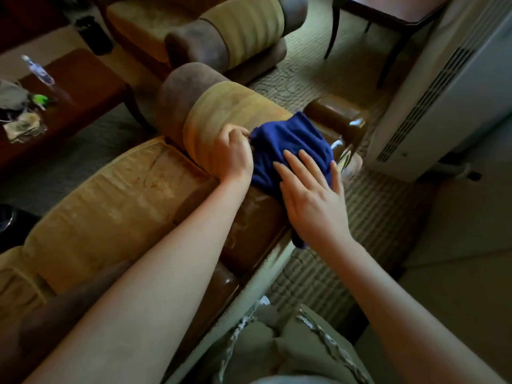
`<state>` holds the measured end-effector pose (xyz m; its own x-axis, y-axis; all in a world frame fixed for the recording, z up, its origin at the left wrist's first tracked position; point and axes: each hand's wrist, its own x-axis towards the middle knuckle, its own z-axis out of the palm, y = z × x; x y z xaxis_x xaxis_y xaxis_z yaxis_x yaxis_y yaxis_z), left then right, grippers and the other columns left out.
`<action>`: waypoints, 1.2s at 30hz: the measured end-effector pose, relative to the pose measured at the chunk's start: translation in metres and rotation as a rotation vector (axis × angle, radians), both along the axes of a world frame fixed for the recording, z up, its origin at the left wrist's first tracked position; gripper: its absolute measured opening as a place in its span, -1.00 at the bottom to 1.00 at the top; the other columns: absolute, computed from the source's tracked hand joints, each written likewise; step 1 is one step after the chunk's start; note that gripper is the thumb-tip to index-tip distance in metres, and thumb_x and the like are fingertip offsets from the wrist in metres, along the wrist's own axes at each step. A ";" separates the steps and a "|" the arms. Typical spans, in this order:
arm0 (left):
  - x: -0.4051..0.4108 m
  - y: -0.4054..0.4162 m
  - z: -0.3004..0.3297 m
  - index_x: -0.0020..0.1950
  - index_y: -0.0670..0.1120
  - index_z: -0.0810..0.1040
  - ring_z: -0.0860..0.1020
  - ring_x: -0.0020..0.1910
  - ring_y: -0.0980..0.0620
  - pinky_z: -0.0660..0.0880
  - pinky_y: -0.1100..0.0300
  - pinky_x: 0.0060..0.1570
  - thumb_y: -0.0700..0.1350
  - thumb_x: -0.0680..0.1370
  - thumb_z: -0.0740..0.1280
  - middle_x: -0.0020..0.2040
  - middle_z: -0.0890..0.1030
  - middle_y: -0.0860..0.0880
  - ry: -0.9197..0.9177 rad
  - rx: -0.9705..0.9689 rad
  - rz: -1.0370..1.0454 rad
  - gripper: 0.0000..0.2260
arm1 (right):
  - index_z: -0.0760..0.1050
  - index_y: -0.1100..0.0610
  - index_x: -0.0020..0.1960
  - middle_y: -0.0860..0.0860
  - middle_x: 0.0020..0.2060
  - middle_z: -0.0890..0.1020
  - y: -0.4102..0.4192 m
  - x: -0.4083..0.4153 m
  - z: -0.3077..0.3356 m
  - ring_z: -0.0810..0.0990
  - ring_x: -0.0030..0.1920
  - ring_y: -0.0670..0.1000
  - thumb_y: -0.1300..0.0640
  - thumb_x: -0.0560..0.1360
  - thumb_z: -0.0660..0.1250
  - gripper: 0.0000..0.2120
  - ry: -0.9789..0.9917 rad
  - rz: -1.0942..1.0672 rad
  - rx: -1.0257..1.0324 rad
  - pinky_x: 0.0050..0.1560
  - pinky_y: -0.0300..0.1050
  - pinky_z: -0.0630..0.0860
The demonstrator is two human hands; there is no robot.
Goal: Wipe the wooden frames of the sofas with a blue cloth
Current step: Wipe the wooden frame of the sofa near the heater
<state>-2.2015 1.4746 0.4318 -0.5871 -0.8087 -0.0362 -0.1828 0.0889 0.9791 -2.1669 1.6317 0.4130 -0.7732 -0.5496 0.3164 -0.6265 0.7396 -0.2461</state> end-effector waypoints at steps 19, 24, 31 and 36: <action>0.001 0.003 0.009 -0.38 -0.04 0.46 0.48 -0.29 0.03 0.46 0.12 -0.12 -0.10 0.29 0.08 -0.37 0.51 0.03 -0.009 -0.014 -0.040 -0.83 | 0.34 -0.08 0.41 -0.07 0.46 0.29 -0.013 -0.025 0.019 0.18 0.49 -0.01 -0.05 0.61 0.08 -0.62 -0.108 -0.005 0.114 0.44 0.16 -0.07; -0.005 -0.003 0.005 -0.40 -0.02 0.47 0.54 -0.20 -0.10 0.51 -0.01 -0.05 -0.09 0.28 0.10 -0.36 0.54 0.01 -0.046 0.008 -0.040 -0.83 | 0.32 -0.02 0.40 -0.05 0.45 0.29 -0.041 -0.084 0.036 0.14 0.49 0.01 0.08 0.63 -0.01 -0.63 -0.211 -0.143 0.098 0.43 0.22 -0.07; -0.007 -0.001 0.003 -0.29 -0.15 0.50 0.54 -0.11 -0.15 0.47 0.06 -0.03 -0.11 0.34 0.10 -0.13 0.64 -0.20 -0.101 -0.031 -0.101 -0.79 | 0.34 -0.04 0.40 -0.04 0.46 0.28 -0.059 -0.022 0.019 0.09 0.51 0.04 0.00 0.62 0.01 -0.62 -0.080 -0.034 0.204 0.43 0.20 -0.12; 0.000 0.000 0.004 -0.32 -0.06 0.44 0.52 -0.12 -0.10 0.46 0.08 -0.04 -0.11 0.34 0.08 -0.24 0.55 -0.03 -0.103 -0.041 -0.150 -0.84 | 0.25 -0.13 0.44 -0.09 0.51 0.13 -0.031 -0.027 0.030 0.01 0.52 -0.03 -0.11 0.59 0.12 -0.58 -0.187 -0.017 0.131 0.46 0.12 -0.15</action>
<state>-2.2013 1.4743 0.4361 -0.6961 -0.7145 -0.0711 -0.2634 0.1620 0.9510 -2.1934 1.6003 0.4427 -0.8211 -0.5631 0.0932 -0.5662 0.7829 -0.2578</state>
